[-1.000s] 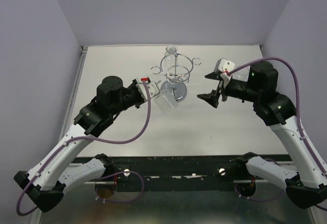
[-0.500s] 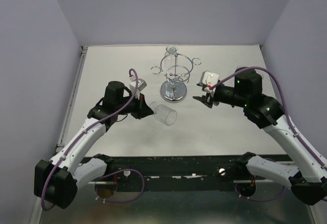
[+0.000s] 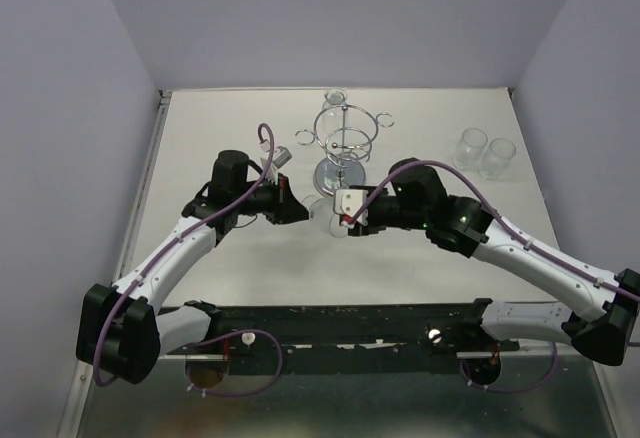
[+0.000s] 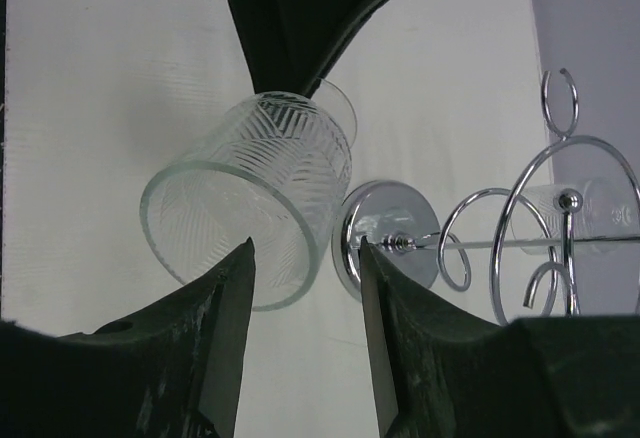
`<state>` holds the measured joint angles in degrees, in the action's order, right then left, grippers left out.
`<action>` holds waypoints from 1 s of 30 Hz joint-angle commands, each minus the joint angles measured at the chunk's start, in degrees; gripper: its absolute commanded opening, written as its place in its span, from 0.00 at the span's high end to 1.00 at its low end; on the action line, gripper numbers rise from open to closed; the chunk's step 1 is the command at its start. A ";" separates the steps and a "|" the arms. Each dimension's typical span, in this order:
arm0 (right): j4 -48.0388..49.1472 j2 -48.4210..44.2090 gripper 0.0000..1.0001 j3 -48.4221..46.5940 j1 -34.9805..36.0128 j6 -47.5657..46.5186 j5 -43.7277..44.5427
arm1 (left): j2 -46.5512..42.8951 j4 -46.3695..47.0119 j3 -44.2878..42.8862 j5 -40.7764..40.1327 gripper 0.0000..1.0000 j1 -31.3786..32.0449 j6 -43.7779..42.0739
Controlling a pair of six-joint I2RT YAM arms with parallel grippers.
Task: Take the wine glass off the wine glass rack
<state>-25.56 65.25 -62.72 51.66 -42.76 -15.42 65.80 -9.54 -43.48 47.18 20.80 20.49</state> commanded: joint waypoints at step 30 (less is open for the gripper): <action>-13.79 -8.56 0.99 2.78 -6.82 8.39 9.71 | -4.72 0.66 -1.78 -0.68 0.17 -1.63 -5.46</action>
<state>-30.46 60.36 -59.81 48.53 -37.01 -3.62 61.30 -8.73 -43.59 47.11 19.88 17.26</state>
